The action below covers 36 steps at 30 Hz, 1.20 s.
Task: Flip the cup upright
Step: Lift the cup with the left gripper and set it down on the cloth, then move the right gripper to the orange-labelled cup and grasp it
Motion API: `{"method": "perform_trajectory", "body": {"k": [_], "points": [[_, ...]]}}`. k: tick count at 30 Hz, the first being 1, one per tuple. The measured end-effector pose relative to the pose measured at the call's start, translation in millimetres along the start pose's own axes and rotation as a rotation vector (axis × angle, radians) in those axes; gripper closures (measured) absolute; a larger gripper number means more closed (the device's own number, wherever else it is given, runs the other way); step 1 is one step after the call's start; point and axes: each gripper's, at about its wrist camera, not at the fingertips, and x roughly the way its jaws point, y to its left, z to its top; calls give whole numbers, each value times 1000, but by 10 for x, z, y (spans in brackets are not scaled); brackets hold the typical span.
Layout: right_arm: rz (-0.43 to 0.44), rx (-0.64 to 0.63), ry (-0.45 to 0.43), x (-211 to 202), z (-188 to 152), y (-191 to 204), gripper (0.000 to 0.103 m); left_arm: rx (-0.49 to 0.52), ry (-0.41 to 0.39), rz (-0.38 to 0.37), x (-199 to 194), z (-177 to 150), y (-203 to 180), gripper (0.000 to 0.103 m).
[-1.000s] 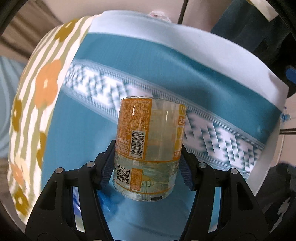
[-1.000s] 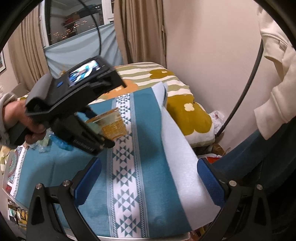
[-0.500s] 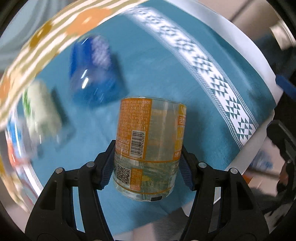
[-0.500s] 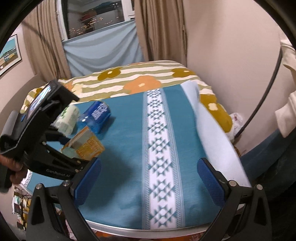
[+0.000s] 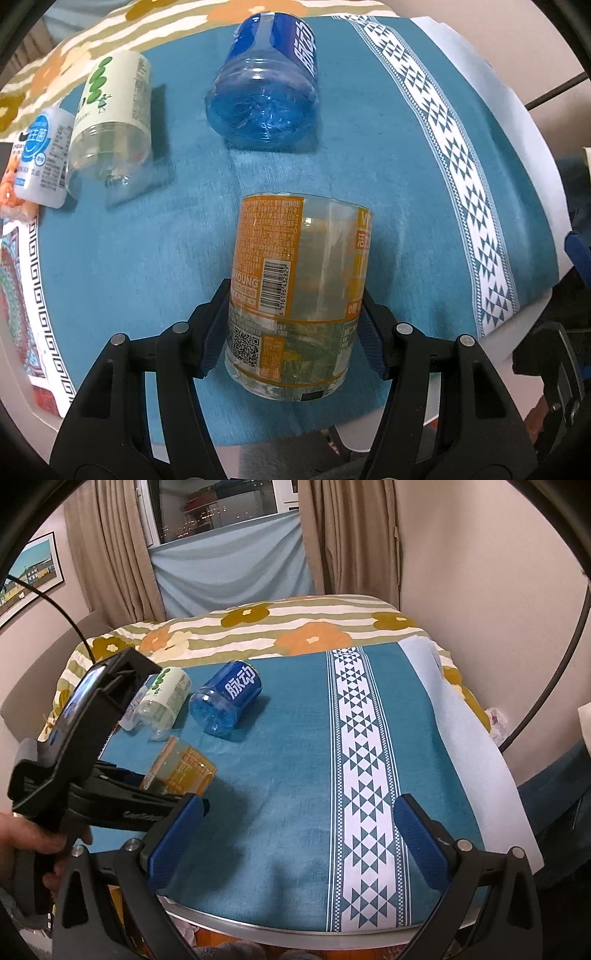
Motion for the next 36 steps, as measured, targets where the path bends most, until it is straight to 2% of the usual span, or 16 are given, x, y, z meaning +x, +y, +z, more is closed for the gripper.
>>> {"method": "perform_trajectory", "body": {"k": [6,13,15,16,17,24,29,36], "points": [[-3,7,4,-25,-24,-23,0,-11,4,14,95,42,-51,37],[-6,16,-3,-49,-17,-61,0,22,10,35,167,79,-191,35],[-7,19,-5,-58,-17,-63,0,28,8,39,112,31,-190,19],[-6,20,-4,-59,-16,-64,0,28,2,40,88,34,-166,5],[-6,21,-4,-61,-17,-66,0,27,-9,38,69,33,-155,1],[0,38,1,-72,-9,-109,0,31,-31,31,-30,57,-180,1],[8,43,-2,-144,103,-114,0,19,-56,26,-248,38,-160,1],[83,76,50,-182,387,-60,0,-27,-109,42,-645,-84,131,0]]}}
